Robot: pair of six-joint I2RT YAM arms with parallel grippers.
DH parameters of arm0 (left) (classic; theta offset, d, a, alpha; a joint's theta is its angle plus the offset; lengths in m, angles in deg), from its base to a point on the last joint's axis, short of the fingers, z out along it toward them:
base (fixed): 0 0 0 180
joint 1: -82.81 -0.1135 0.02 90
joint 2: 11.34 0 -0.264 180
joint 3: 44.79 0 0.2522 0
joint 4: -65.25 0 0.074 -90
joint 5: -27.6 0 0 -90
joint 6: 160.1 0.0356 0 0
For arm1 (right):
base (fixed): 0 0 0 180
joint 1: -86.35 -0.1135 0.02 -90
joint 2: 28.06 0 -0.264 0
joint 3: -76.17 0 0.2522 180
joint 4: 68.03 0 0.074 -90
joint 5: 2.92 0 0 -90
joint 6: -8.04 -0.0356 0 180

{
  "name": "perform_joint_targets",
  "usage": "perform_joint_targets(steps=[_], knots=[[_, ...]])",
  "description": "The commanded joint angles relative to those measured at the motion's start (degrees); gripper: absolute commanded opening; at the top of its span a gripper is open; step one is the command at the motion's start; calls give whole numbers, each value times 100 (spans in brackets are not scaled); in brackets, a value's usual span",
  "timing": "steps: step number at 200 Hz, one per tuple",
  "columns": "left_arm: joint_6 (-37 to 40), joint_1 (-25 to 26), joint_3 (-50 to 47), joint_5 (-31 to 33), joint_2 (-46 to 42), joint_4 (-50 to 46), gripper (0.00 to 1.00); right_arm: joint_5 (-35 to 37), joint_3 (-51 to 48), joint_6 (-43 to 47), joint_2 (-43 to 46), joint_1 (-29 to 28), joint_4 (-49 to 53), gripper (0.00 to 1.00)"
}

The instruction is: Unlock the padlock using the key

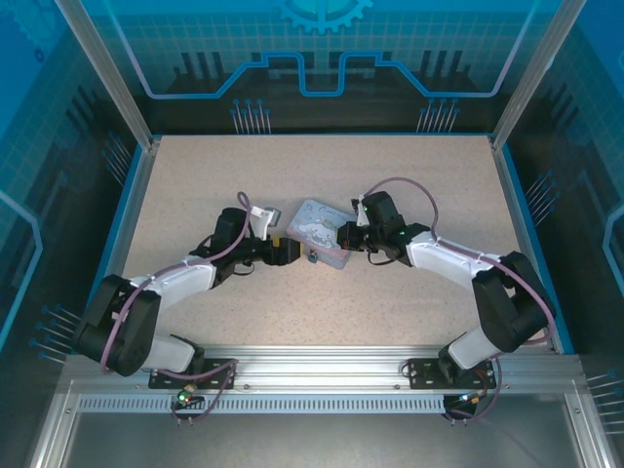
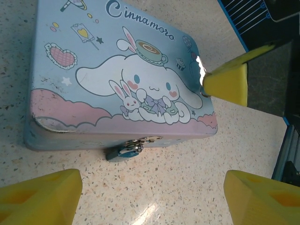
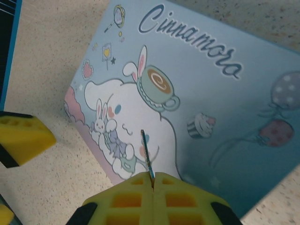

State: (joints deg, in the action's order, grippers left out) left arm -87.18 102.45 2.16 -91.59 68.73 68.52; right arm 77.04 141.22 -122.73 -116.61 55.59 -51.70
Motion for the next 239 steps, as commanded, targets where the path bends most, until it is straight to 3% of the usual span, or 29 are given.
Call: perform_joint_targets(steps=[1,59,136,239], knots=[[-133,-39,-179,-240,279,707,80,-189,167,-257,-151,-44,-217,0],[-265,49,-277,-440,852,1372,78,-183,145,-253,-298,35,-47,0],[590,498,-581,660,1152,1915,77,29,217,-80,-560,62,536,0],[267,793,-785,651,2174,3472,76,171,378,61,-724,53,903,0]])
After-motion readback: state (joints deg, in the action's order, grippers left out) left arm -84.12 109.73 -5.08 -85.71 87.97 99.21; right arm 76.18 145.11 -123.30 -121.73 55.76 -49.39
